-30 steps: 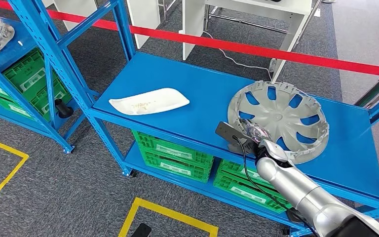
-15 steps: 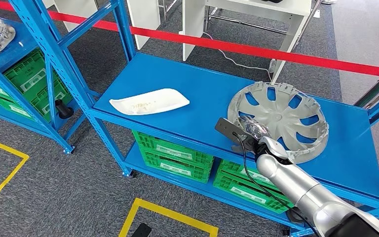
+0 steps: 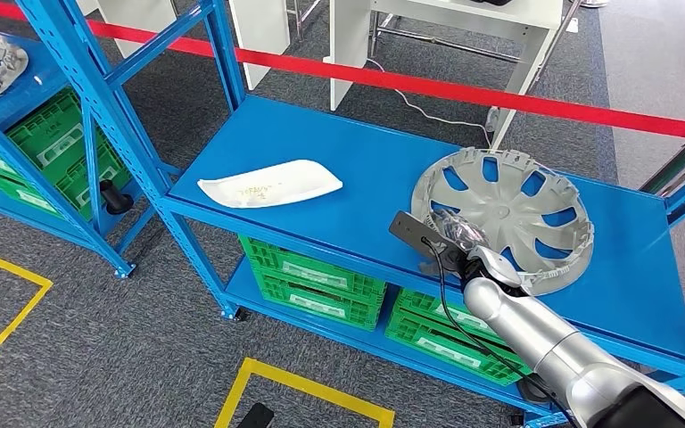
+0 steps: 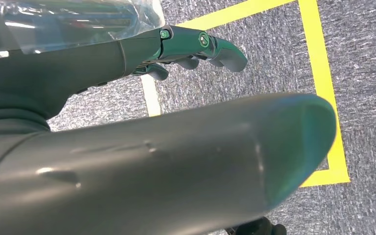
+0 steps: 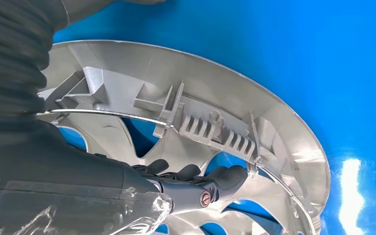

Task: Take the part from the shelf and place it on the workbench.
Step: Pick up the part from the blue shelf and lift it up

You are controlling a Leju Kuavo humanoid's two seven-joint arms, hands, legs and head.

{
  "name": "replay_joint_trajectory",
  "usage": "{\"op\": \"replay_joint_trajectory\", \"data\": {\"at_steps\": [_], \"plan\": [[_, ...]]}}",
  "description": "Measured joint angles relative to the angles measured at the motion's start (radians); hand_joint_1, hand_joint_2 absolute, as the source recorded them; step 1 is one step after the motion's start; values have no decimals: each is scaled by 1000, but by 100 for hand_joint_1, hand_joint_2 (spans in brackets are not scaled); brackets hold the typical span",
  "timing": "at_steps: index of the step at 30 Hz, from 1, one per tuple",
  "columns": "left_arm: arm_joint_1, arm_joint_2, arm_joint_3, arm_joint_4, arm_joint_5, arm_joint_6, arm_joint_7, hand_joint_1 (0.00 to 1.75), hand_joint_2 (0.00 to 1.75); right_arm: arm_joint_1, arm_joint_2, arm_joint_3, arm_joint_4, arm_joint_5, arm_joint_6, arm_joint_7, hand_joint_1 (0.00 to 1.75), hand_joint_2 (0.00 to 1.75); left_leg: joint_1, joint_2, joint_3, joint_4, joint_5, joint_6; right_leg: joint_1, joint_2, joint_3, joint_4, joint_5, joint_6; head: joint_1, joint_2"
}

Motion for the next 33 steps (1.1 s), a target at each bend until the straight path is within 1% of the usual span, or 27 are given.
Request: {"op": "replay_joint_trajectory", "data": {"at_steps": [10,11,14,15,33], "plan": [[0,0,0,0,0,2,0,0,0,0,0,5,2,-12,-2,-1,0,175,0,0,0,0,0,0,0,0,0,0,0,0,0,0],[0,0,0,0,0,3,0,0,0,0,0,5,2,-15,-4,-2,9,175,0,0,0,0,0,0,0,0,0,0,0,0,0,0],[1,0,0,0,0,8,0,0,0,1,0,6,3,-26,-6,-5,140,175,0,0,1,0,0,0,0,0,0,0,0,0,0,0],[1,0,0,0,0,9,0,0,0,2,0,6,3,-29,-6,-6,175,175,0,0,1,0,0,0,0,0,0,0,0,0,0,0],[2,0,0,0,3,10,0,0,0,1,0,7,11,-45,-5,-13,175,175,0,1,2,0,-1,-1,0,1,1,0,0,0,0,0]]}}
